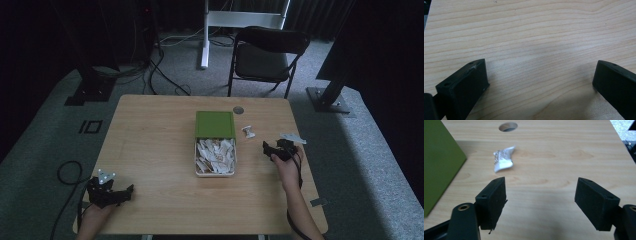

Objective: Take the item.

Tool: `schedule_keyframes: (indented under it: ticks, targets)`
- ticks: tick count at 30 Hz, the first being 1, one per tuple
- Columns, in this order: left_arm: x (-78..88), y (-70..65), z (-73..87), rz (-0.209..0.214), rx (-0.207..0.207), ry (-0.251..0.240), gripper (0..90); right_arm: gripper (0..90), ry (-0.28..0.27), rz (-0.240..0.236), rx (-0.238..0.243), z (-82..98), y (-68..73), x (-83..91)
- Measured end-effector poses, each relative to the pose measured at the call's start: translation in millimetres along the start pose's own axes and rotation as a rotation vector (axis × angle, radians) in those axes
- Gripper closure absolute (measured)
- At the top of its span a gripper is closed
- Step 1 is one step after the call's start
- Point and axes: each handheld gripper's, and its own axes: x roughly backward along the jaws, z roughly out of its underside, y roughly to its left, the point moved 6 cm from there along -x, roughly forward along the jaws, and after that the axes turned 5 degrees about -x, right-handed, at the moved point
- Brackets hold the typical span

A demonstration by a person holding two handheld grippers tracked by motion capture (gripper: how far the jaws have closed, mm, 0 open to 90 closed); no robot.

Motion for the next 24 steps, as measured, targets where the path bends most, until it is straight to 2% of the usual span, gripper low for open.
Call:
schedule_keyframes:
  ticks: [2, 8, 13, 15, 20, 22, 24]
  targets:
    - [0.0, 0.0, 0.0, 0.000, 0.000, 0.000, 0.7, 24.1, 0.011, 0.005, 0.005, 5.3, -3.7, 2.7]
    - [0.0, 0.0, 0.0, 0.000, 0.000, 0.000, 0.7, 21.8, 0.031, 0.043, -0.029, 16.7, -17.2, 12.5]
    - [0.0, 0.0, 0.0, 0.000, 0.000, 0.000, 0.7, 19.2, 0.048, 0.068, -0.032, 27.5, -23.8, 20.9]
    - [0.0, 0.0, 0.0, 0.000, 0.000, 0.000, 0.7, 18.9, 0.043, 0.075, -0.029, 31.6, -27.2, 24.2]
    - [0.0, 0.0, 0.0, 0.000, -0.001, 0.000, 0.7, 17.6, 0.038, 0.092, -0.064, 40.1, -32.6, 32.9]
    - [0.0, 0.0, 0.0, 0.000, 0.000, 0.000, 0.7, 17.6, 0.041, 0.108, -0.066, 43.5, -34.7, 36.0]
    - [0.0, 0.0, 0.0, 0.000, 0.000, 0.000, 0.7, 17.6, 0.040, 0.115, -0.042, 46.6, -36.5, 38.8]
